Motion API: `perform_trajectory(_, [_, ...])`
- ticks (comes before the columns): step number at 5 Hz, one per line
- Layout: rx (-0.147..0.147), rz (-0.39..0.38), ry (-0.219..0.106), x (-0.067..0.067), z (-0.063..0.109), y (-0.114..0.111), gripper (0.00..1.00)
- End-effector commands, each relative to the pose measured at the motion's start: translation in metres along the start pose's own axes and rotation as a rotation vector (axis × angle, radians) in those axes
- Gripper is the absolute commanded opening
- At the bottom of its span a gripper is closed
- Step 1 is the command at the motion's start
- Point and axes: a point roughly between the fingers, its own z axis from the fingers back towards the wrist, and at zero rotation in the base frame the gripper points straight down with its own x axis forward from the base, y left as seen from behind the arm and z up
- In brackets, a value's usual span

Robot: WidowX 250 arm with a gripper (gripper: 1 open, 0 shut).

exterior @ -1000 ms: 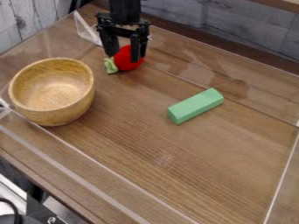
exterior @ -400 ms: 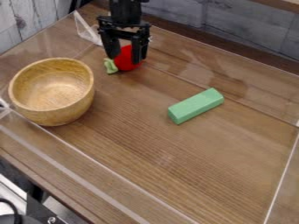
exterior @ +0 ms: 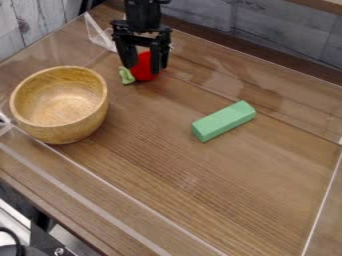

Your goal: Move the red fruit to the right

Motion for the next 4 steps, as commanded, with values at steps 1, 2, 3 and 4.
perform_trajectory(1, [0.020, -0.010, -0.070, 0.012, 0.018, 0.005, 1.00])
perform_trajectory(2, [0.019, -0.006, -0.072, 0.013, 0.016, 0.005, 0.00])
perform_trajectory(3, [0.016, -0.004, -0.075, 0.014, 0.016, 0.006, 0.00])
perform_trajectory(4, [0.014, 0.004, -0.103, 0.012, 0.032, 0.005, 0.00])
